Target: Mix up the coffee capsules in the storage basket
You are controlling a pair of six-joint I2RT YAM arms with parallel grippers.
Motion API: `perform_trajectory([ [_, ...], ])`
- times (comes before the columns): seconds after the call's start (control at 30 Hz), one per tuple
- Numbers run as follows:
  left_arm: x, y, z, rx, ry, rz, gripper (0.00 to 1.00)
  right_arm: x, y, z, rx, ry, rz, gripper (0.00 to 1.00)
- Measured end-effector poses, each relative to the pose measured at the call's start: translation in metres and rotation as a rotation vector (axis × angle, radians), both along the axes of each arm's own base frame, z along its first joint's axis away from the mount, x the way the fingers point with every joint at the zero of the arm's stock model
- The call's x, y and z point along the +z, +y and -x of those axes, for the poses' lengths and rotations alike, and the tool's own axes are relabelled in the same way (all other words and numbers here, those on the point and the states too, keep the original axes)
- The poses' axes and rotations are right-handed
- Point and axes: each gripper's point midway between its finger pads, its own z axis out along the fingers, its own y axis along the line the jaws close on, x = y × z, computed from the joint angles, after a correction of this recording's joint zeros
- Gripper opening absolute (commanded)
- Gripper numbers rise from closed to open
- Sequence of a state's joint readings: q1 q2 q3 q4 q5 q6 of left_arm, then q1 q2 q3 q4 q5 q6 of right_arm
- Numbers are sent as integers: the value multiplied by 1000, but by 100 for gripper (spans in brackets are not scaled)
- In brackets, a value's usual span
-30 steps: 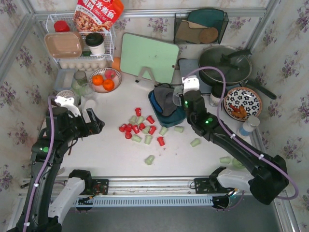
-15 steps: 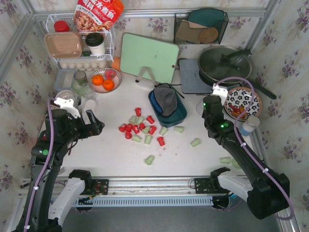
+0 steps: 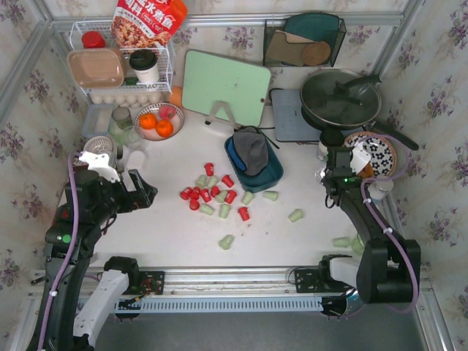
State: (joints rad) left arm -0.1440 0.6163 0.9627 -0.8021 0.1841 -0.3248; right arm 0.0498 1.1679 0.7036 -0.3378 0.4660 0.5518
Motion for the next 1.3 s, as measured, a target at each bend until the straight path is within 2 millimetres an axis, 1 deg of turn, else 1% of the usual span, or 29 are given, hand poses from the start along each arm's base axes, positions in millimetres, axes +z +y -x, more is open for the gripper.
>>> perform_trajectory([
  [0.23, 1, -2, 1, -10, -5, 1, 100, -23, -28, -9, -132, 60, -119, 0],
  [0.33, 1, -3, 2, -14, -5, 1, 100, -29, -33, -18, -143, 74, -179, 0],
  [0.5, 0, -3, 1, -14, -2, 0, 100, -35, -33, -36, -134, 99, -231, 12],
  [0.63, 0, -3, 1, -14, 1, 0, 100, -47, -36, -42, -137, 150, -263, 18],
  [0.77, -1, -3, 0, -14, 6, -1, 100, -52, -38, -50, -133, 176, -281, 26],
  [0.83, -1, -3, 0, -15, 9, -1, 100, -51, -39, -55, -129, 177, -282, 36],
  [0.9, -2, -3, -1, -15, 11, -2, 100, -50, -40, -58, -125, 180, -280, 53],
  [0.97, -2, -3, -1, -15, 14, -2, 100, -48, -42, -58, -118, 189, -267, 65],
  [1.03, -3, -3, -1, -16, 16, -1, 100, -45, -44, -56, -121, 194, -252, 68],
  [1.13, -3, -4, -2, -17, 19, -1, 100, -36, -48, -55, -110, 189, -222, 69],
  [1.23, -4, -4, -2, -18, 22, -1, 100, -21, -51, -55, -98, 162, -190, 71],
  [1.3, -4, -4, -2, -18, 22, -1, 100, -5, -53, -53, -90, 131, -169, 73],
])
